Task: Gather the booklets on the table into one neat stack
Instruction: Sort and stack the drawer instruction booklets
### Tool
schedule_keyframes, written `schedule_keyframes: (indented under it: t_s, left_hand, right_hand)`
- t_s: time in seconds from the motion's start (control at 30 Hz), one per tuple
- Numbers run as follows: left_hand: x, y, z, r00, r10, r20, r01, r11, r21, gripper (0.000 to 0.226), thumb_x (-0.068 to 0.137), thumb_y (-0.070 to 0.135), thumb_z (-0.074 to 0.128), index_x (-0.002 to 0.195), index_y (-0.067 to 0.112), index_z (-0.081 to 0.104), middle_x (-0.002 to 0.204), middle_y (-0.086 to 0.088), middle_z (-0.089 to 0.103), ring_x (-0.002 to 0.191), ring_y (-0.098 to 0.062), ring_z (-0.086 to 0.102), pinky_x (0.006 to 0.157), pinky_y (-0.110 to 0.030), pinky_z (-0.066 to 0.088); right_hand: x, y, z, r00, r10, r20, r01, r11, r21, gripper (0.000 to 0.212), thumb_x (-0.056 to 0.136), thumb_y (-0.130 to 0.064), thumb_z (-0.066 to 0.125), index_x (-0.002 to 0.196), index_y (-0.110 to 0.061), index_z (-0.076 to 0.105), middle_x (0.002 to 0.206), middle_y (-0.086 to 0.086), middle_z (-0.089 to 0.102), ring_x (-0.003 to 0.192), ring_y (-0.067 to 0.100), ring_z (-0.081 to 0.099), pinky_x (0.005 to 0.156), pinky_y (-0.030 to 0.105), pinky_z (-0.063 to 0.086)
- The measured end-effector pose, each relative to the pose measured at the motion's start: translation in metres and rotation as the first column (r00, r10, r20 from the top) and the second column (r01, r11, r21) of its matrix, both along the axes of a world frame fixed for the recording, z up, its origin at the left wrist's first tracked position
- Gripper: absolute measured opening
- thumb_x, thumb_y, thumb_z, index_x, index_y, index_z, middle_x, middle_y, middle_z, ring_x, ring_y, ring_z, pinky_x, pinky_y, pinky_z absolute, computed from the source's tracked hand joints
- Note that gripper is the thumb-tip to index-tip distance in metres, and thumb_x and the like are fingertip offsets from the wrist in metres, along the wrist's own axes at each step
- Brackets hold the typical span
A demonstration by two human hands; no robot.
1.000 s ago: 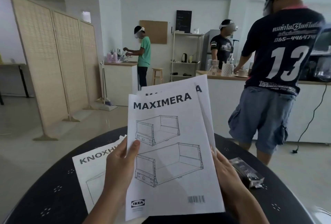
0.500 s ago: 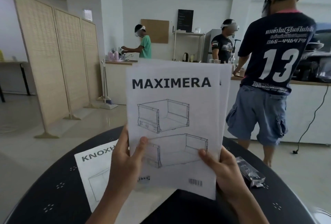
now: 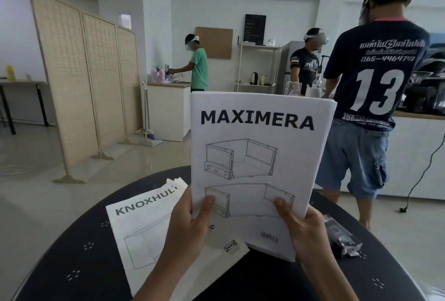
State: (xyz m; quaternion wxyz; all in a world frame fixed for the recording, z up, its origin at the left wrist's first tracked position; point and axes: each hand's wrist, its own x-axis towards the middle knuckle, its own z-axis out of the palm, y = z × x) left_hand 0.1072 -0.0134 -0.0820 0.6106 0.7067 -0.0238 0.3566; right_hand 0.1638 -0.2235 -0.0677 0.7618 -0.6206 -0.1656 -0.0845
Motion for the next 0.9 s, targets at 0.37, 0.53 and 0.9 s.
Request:
schedule_keyframes:
  t_s: [0.37,0.53,0.9]
  left_hand:
    - [0.001,0.000,-0.003,0.999,0.038,0.002,-0.038,0.998,0.053,0.017,0.096,0.038,0.058,0.111,0.037,0.063,0.107,0.029,0.074,0.100,0.007,0.068,0.076,-0.004,0.049]
    - [0.002,0.000,-0.007,0.998,0.038,-0.056,-0.034,0.997,0.075,0.022,0.097,0.046,0.054,0.117,0.037,0.060,0.112,0.028,0.072,0.104,0.008,0.067,0.081,-0.006,0.050]
    - [0.007,0.008,-0.019,0.922,0.186,-0.341,-0.053,0.930,0.365,0.012,0.096,0.039,0.061,0.106,0.033,0.062,0.103,0.020,0.068,0.103,-0.005,0.064,0.081,-0.018,0.049]
  right_hand:
    - [0.001,0.001,-0.003,0.999,-0.029,0.016,0.029,1.000,0.003,0.012,0.075,-0.035,0.075,0.076,-0.028,0.084,0.077,0.000,0.083,0.067,0.015,0.079,0.051,0.025,0.061]
    - [0.004,0.002,-0.008,1.000,-0.028,0.005,0.028,1.000,-0.013,0.011,0.075,-0.036,0.073,0.077,-0.035,0.084,0.078,-0.005,0.083,0.068,0.013,0.079,0.052,0.023,0.060]
    - [0.010,-0.007,-0.014,0.987,-0.162,0.021,0.163,0.985,-0.055,0.015,0.098,-0.025,0.066,0.092,-0.033,0.077,0.087,-0.017,0.081,0.076,0.001,0.076,0.052,0.011,0.056]
